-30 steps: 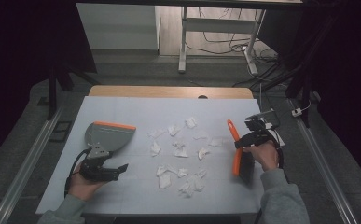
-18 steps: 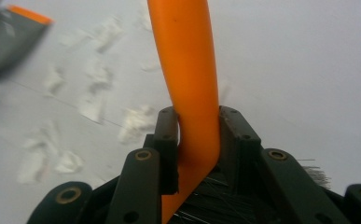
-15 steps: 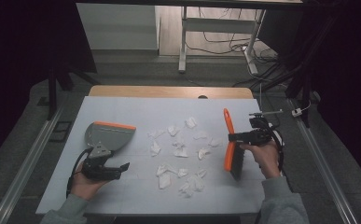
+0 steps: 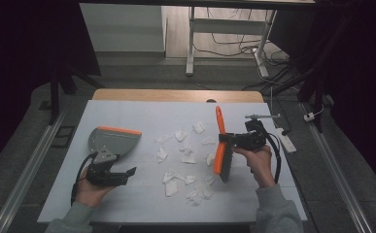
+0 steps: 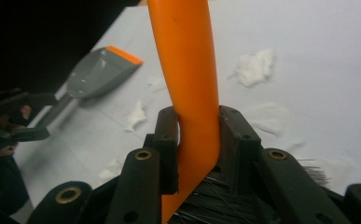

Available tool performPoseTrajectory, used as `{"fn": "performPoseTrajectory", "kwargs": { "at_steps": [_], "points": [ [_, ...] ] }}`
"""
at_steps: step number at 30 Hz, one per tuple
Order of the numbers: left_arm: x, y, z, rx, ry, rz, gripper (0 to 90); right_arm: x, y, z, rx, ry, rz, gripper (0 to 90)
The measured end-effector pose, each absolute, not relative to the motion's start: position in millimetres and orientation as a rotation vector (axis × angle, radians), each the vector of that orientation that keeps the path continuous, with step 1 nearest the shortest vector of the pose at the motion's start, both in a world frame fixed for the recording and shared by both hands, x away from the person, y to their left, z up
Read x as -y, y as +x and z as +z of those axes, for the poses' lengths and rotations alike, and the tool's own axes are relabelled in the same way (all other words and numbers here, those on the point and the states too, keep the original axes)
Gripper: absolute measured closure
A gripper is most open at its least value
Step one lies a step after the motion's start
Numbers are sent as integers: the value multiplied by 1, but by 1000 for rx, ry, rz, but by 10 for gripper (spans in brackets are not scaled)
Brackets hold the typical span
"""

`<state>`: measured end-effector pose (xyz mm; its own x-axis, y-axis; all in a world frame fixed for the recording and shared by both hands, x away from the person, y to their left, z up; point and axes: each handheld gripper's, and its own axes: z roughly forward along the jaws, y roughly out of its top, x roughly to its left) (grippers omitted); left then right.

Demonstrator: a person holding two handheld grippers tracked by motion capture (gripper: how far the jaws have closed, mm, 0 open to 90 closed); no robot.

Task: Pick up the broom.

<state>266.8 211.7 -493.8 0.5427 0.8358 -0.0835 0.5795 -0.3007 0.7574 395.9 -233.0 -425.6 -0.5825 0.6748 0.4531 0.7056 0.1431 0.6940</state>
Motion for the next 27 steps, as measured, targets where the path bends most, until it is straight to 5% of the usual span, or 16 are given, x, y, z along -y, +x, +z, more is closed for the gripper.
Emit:
{"fn": "performPoseTrajectory", "kwargs": {
  "at_steps": [27],
  "points": [
    [-174, 274, -466, -981, 1976, 388, 209, 199, 384, -431, 2254, -1414, -1622, 701]
  ]
}}
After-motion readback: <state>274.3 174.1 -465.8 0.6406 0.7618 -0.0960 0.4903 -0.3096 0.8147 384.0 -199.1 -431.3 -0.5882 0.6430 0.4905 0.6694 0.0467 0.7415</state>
